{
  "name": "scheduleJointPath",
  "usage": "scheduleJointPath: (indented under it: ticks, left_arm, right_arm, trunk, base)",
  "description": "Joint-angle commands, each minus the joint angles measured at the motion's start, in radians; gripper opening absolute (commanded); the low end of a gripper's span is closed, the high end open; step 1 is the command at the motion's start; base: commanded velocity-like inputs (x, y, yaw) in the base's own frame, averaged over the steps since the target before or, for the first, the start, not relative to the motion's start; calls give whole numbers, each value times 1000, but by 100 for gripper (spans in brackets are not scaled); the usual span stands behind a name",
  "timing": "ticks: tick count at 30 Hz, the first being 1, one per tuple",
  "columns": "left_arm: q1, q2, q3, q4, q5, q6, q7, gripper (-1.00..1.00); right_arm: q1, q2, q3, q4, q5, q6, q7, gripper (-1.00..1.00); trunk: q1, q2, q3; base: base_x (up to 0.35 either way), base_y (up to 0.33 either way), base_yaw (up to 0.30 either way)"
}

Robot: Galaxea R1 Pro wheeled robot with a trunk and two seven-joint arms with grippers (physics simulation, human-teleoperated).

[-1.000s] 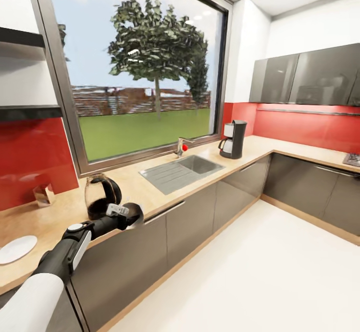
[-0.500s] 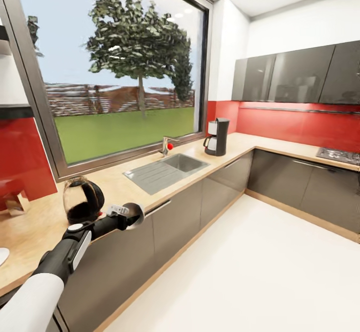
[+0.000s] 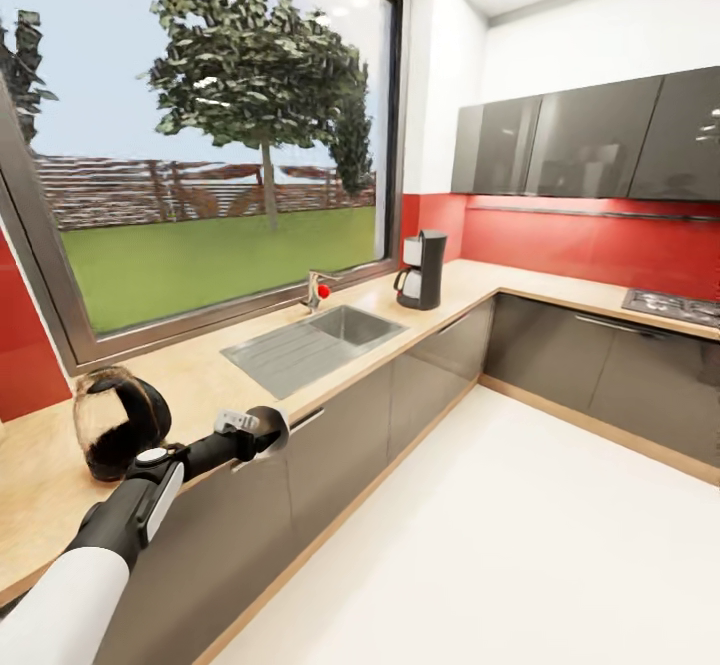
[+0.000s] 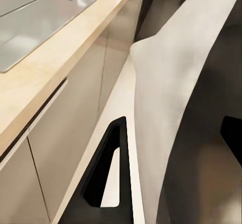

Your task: Set up a coffee station on the kitchen countertop: keep the coffee maker on the countertop, move the bottle of coffee from the kitchen shelf to the counter next to the coffee maker, place a paper coffee filter on top of the coffee maker, put the saucer next to the coffee maker with the coffee cup on the saucer, and place the electric kettle next to the coffee maker.

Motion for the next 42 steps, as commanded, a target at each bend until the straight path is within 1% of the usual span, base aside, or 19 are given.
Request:
scheduleJointPath:
  ticks: [1,16,20,22,23,24,27,28,30,31,35,36,38,39,40,41,42]
  left_arm:
    - [0,-1,3,-1,1,8,-5,-100]
    - [0,-4,-1,3,1,10,-1,-100]
    - [-14,-17,-3,-17,3,15,-1,-100]
    - [-27,-30,-4,-32,4,22,0,-100]
    - [-44,-38,-4,-40,4,45,1,-100]
    - [-51,-39,-3,-42,4,56,1,-100]
    - [-112,-44,0,-50,5,148,2,-100]
    - [-124,-45,0,-51,5,163,2,-100]
    - [-175,-45,1,-52,4,217,3,-100]
    - [-189,-45,1,-53,3,230,3,-100]
    - [-305,-38,1,-49,-1,342,4,-100]
    - [-320,-37,0,-48,-1,357,4,-100]
    - [-381,-36,0,-44,-4,415,10,-100]
    - [-410,-36,0,-42,-6,441,20,-100]
    - [-425,-36,0,-41,-6,454,29,-100]
    - [-470,-37,1,-38,-6,488,72,-100]
    - [-513,-40,1,-37,-4,519,131,-100]
  right_arm:
    - [0,0,-6,1,0,-4,0,100]
    - [0,-1,-7,1,-1,-3,0,100]
    - [0,-5,-7,-30,-1,-3,-1,100]
    - [0,-5,-7,-48,-1,-3,-2,100]
    - [0,-5,-6,-55,0,-4,-2,100]
    - [0,-5,-6,-59,0,-4,-3,100]
    - [-1,-6,-6,-113,0,-3,-3,100]
    - [-1,-6,-6,-123,0,-3,-2,100]
    - [-1,-6,-6,-147,0,-2,-1,100]
    - [0,-6,-6,-153,0,-2,0,100]
    - [0,-6,-6,-162,1,0,0,100]
    - [0,-7,-6,-163,2,0,-1,100]
    - [-1,-7,-6,-164,2,0,-2,100]
    - [-1,-7,-6,-164,2,0,-1,100]
    - [-1,-7,-6,-164,2,-1,-1,100]
    - [-1,-7,-6,-163,2,-1,0,100]
    - [-1,-8,-6,-162,2,-1,0,100]
  trunk:
    - [1,-1,-2]
    - [1,-1,-26]
    - [1,-1,-29]
    - [1,-1,-30]
    - [1,-1,-30]
    - [1,-1,-30]
    - [1,-1,-30]
    - [1,-1,-30]
    - [1,-1,-30]
    - [1,-1,-30]
    - [1,-1,-30]
    - [1,-1,-30]
    - [1,-1,-30]
    - [1,-1,-30]
    - [1,-1,-30]
    - [1,-1,-30]
    - [1,-1,-30]
  base:
    - [283,-150,-75]
    - [280,-163,-83]
    - [282,-157,-91]
    - [283,-150,-29]
    - [283,-149,-11]
    - [283,-148,-7]
    - [283,-148,-4]
    - [283,-148,-2]
    - [283,-148,-1]
    - [283,-148,-1]
    - [283,-148,0]
    - [283,-148,0]
    - [283,-148,0]
    - [284,-145,0]
    - [284,-144,0]
    - [286,-139,0]
    - [288,-136,0]
